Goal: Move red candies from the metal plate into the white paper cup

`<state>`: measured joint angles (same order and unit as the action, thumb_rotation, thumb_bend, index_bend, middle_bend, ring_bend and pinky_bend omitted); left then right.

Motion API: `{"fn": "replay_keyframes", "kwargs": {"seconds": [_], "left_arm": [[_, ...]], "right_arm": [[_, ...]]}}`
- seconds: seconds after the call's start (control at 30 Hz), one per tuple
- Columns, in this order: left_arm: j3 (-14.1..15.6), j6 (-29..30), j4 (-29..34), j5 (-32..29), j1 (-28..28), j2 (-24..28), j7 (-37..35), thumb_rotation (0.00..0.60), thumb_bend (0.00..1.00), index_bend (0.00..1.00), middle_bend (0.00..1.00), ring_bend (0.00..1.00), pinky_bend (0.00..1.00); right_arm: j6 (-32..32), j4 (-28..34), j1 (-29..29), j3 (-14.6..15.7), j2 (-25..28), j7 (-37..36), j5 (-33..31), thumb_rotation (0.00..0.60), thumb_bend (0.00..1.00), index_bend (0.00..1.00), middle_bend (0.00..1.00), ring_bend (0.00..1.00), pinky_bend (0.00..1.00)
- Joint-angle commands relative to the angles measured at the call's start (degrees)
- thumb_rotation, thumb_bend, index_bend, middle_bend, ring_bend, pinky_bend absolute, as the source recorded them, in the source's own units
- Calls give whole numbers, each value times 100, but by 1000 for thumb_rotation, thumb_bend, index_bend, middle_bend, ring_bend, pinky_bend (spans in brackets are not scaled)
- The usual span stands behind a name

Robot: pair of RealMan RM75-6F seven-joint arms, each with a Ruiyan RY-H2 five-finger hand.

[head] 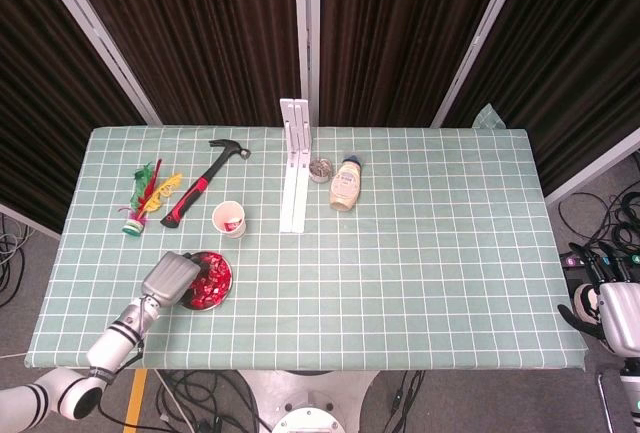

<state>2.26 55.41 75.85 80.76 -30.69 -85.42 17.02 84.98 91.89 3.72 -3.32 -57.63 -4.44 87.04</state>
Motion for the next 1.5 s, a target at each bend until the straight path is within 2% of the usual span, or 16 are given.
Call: {"fn": "replay_keyframes", "kwargs": {"seconds": [0.03,0.43,0.93,1.3,1.5], "left_arm": [[2,-53,-74,21,-28,-42,-68,600,305,483,533,484,1000],[16,-44,-396,200,-58,-190,-484,600,408,581,623,585,1000],[61,276,-798,560,-4,-340,-1162,600,554,691,737,699,1000],[31,517,-451,651,60,-107,-1322,600,573,705,753,714,1000],[-239,693,66,513,41,322,-1495,600,573,704,753,715,1000]], "right_arm": [[5,-5,-2,2,-4,-6,5,600,96,119,216,81,308],[-2,-26,-4,-7,4,-31,-25,600,97,119,216,82,311],[12,-24,-19,-3,9,-39,-30,600,96,119,220,90,320],[83,19,-52,9,33,-26,16,600,88,119,221,91,321],[113,12,-66,17,33,-43,46,600,89,119,221,90,321]]}}
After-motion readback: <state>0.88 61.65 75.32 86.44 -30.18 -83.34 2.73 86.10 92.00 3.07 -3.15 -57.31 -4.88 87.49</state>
